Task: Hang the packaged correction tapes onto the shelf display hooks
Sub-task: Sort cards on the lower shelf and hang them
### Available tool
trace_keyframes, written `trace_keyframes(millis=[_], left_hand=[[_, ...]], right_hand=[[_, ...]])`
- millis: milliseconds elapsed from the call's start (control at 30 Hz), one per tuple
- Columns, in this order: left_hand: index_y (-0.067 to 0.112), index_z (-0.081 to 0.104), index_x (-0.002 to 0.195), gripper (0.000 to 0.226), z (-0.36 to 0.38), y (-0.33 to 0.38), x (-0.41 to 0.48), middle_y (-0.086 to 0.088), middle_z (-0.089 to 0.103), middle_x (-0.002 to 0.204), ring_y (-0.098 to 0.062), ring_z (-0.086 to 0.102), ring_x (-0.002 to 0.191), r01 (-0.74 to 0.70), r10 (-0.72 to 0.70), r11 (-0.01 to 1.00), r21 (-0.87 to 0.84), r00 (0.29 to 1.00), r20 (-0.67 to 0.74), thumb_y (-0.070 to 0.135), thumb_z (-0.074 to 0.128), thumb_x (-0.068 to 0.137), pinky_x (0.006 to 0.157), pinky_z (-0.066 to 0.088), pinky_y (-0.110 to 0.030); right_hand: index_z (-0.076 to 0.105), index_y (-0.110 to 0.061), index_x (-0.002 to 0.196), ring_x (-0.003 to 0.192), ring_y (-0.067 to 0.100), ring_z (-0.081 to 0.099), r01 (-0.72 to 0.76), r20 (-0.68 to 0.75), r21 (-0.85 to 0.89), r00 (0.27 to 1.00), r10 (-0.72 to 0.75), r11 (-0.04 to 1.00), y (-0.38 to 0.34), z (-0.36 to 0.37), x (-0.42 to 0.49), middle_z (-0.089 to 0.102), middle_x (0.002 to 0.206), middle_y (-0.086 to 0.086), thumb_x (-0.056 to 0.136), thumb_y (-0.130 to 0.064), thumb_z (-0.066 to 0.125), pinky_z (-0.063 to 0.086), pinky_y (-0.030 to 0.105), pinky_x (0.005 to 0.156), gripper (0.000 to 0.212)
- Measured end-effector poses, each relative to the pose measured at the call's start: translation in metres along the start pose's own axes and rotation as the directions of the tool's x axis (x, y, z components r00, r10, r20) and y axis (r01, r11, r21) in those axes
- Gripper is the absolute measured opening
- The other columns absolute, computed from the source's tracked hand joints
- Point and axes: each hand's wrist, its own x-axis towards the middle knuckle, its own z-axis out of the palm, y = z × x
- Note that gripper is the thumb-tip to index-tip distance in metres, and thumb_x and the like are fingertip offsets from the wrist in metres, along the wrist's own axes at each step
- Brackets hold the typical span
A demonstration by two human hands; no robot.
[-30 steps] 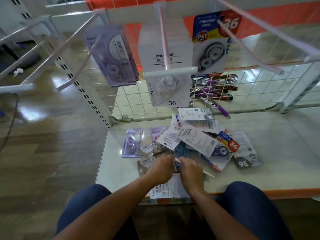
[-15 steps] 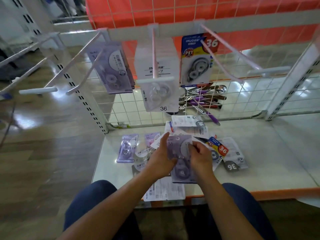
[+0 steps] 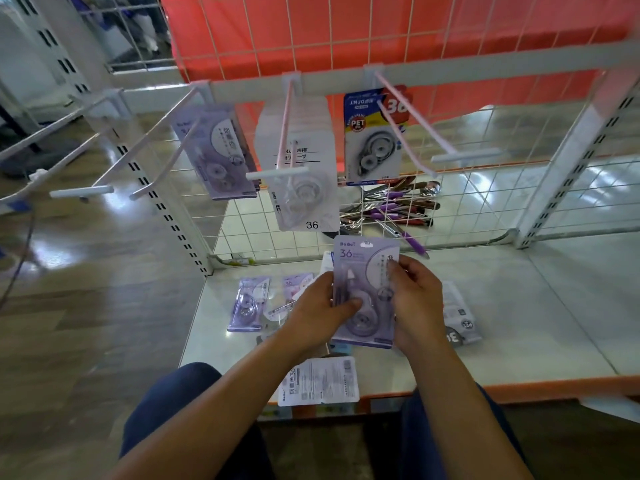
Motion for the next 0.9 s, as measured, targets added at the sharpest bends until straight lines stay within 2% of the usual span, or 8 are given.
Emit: trace_keyframes(millis=[133,200,300,367,467,667,833,900], left_hand=[[0.035,0.057,0.107,0.029,-0.011,0.011,-0.005,0.005,0.069,0.112,-0.017,0.066,0.105,-0.015,0.015,0.997,-0.072,1.000,0.001,0.022,0.070,0.085,0.094,0.052,-0.046],[0.034,0.058,0.106,0.028,-0.018,0.017,-0.010,0.005,0.071,0.108,-0.016,0.067,0.102,-0.016,0.016,0.992,-0.125,1.000,0.002,0.015,0.068,0.087,0.094,0.053,-0.045],[0.028,0.059,0.110,0.029,-0.033,0.024,-0.017,0.003,0.072,0.106,-0.016,0.068,0.101,-0.047,0.045,0.987,-0.154,0.999,-0.011,0.011,0.067,0.088,0.096,0.052,-0.045],[0.024,0.059,0.114,0.030,-0.045,0.029,-0.021,0.001,0.072,0.108,-0.017,0.068,0.102,-0.071,0.068,0.983,-0.171,0.997,-0.020,0.009,0.066,0.088,0.096,0.052,-0.044],[0.021,0.059,0.113,0.027,-0.064,0.032,-0.025,-0.002,0.071,0.108,-0.018,0.068,0.102,-0.110,0.106,0.982,-0.155,0.994,-0.036,0.008,0.063,0.090,0.096,0.052,-0.043],[0.024,0.059,0.105,0.026,-0.103,0.028,-0.032,0.001,0.073,0.100,-0.017,0.069,0.097,-0.214,0.206,0.972,-0.100,0.975,-0.085,0.003,0.062,0.089,0.090,0.055,-0.037],[0.029,0.057,0.104,0.032,-0.132,0.023,-0.039,0.015,0.073,0.093,-0.005,0.069,0.091,-0.251,0.240,0.965,-0.081,0.963,-0.124,0.001,0.062,0.088,0.080,0.054,-0.022],[0.026,0.057,0.103,0.033,-0.141,0.022,-0.043,0.013,0.072,0.090,-0.001,0.069,0.089,-0.268,0.253,0.958,-0.100,0.957,-0.142,-0.003,0.059,0.089,0.075,0.053,-0.015]], right_hand=[[0.068,-0.017,0.087,0.096,0.036,0.066,0.025,0.027,0.047,0.999,-0.026,0.999,-0.018,0.005,-0.009,0.071,0.095,0.010,0.093,-0.009,0.057,0.053,0.054,0.088,0.015],[0.068,-0.018,0.086,0.096,0.033,0.067,0.061,0.054,0.069,0.996,-0.065,0.996,-0.027,0.009,-0.015,0.072,0.091,0.007,0.093,-0.006,0.056,0.054,0.050,0.088,0.018],[0.067,-0.020,0.081,0.078,0.015,0.068,0.120,0.107,0.083,0.986,-0.128,0.989,-0.038,0.019,-0.023,0.071,0.075,-0.007,0.093,-0.004,0.055,0.055,0.036,0.078,0.023],[0.064,-0.020,0.078,0.070,0.009,0.063,0.136,0.138,0.088,0.979,-0.147,0.987,-0.044,0.027,-0.027,0.069,0.070,-0.010,0.093,-0.002,0.054,0.053,0.031,0.073,0.026],[0.064,-0.021,0.080,0.076,0.013,0.061,0.185,0.180,0.059,0.965,-0.193,0.981,-0.049,0.042,-0.034,0.067,0.078,-0.004,0.093,-0.003,0.054,0.052,0.032,0.075,0.024],[0.064,-0.024,0.081,0.072,0.003,0.061,0.275,0.311,0.004,0.913,-0.262,0.962,-0.055,0.071,-0.046,0.068,0.074,-0.014,0.095,-0.004,0.051,0.051,0.019,0.067,0.028],[0.061,-0.022,0.079,0.065,0.006,0.053,0.362,0.421,-0.041,0.851,-0.313,0.931,-0.055,0.098,-0.055,0.060,0.066,-0.011,0.093,-0.014,0.058,0.046,0.026,0.066,0.016],[0.058,-0.022,0.073,0.061,0.006,0.045,0.394,0.445,-0.052,0.832,-0.332,0.918,-0.055,0.108,-0.057,0.052,0.061,-0.010,0.093,-0.018,0.059,0.040,0.027,0.063,0.020]])
